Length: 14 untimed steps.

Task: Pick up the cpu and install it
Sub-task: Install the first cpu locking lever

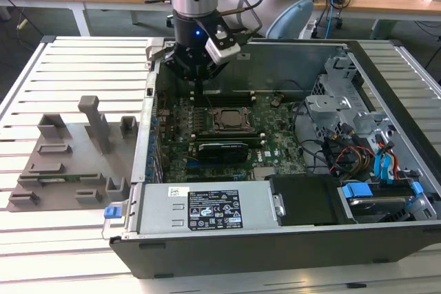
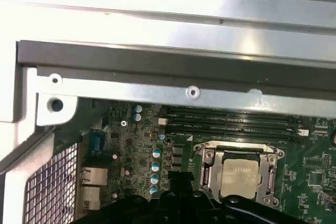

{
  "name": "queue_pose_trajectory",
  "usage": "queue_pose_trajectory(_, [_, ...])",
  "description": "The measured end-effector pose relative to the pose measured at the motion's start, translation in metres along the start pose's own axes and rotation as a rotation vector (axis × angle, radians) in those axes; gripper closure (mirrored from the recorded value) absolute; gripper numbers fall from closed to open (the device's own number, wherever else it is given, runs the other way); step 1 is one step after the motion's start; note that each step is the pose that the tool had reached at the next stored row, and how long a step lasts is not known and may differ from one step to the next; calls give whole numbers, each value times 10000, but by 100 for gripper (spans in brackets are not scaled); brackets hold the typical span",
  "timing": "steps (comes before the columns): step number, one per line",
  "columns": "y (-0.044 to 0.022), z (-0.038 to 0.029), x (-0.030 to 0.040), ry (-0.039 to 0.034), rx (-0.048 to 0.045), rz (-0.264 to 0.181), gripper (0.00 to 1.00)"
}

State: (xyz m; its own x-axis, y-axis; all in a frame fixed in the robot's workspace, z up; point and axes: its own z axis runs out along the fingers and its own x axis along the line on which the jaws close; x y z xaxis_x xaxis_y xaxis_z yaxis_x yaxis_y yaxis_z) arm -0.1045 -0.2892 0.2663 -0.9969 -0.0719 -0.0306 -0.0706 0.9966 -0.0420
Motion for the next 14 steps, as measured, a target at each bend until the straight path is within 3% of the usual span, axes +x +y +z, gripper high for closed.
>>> queue_pose_trajectory(9, [154,28,20,1,2,2,89])
queue_pose_trajectory(14, [154,42,-3,2,1,2,89])
